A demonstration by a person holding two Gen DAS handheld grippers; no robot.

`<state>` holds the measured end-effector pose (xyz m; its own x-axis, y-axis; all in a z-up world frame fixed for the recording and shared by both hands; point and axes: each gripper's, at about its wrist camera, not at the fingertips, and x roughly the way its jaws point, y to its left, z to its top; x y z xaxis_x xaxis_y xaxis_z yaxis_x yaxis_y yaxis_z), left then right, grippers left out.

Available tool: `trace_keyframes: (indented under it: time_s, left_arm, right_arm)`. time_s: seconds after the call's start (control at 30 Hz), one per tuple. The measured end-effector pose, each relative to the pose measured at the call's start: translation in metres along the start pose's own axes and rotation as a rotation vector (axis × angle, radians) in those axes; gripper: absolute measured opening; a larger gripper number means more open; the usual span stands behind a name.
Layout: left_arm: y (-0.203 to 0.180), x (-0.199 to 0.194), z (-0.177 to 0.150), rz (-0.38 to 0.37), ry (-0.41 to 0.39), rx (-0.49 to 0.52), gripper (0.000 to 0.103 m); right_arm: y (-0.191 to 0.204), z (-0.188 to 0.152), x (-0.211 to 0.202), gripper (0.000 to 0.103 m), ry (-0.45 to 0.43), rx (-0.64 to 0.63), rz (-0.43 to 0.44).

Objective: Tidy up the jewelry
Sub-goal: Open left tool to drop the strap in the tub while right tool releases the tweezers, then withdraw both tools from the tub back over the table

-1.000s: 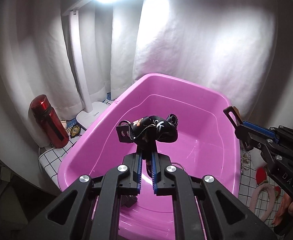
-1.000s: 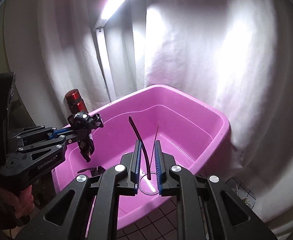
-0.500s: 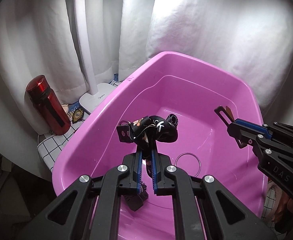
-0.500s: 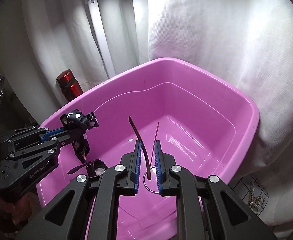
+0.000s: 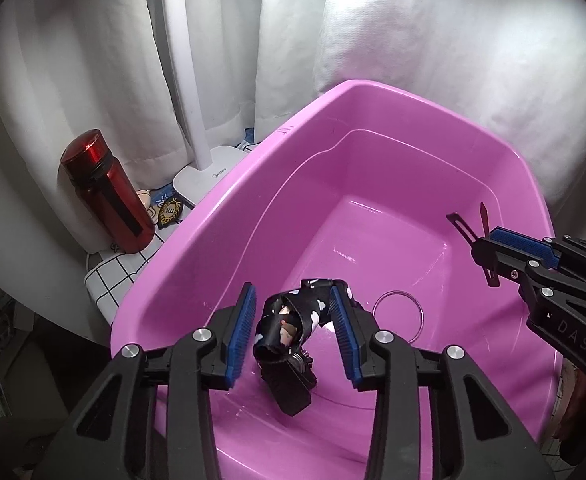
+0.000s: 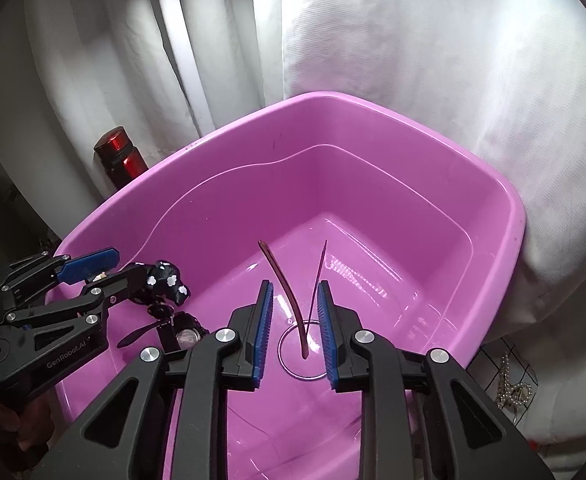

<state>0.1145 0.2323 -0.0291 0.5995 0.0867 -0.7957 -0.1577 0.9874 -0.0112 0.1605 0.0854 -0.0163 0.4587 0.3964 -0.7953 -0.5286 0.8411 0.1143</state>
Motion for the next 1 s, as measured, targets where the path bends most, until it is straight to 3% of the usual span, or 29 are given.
trace_keyframes:
  time_s: [0.03,0.07,0.57,1.0]
  left_arm:
    - [0.0,-0.003,0.0,0.01,-0.011,-0.003,0.07]
    - [0.001,-0.005,0.0,0.013,-0.026,-0.006,0.076]
    - [0.002,-0.018,0.001,0.039,-0.044,-0.013,0.094]
    - [-0.008,-0.032,-0.004,0.055,-0.049,-0.021,0.096]
  right_arm:
    - [0.0,0.0,-0.001,0.055,-0.008,-0.001,-0.009]
    - [0.001,0.0,-0.003,0.059,-0.016,-0.001,-0.01]
    - [-0.001,-0.003,-0.026,0.059,-0.067,0.01,-0.037]
    - [-0.012,-0.039,-0.067,0.064,-0.118,0.052,-0.061]
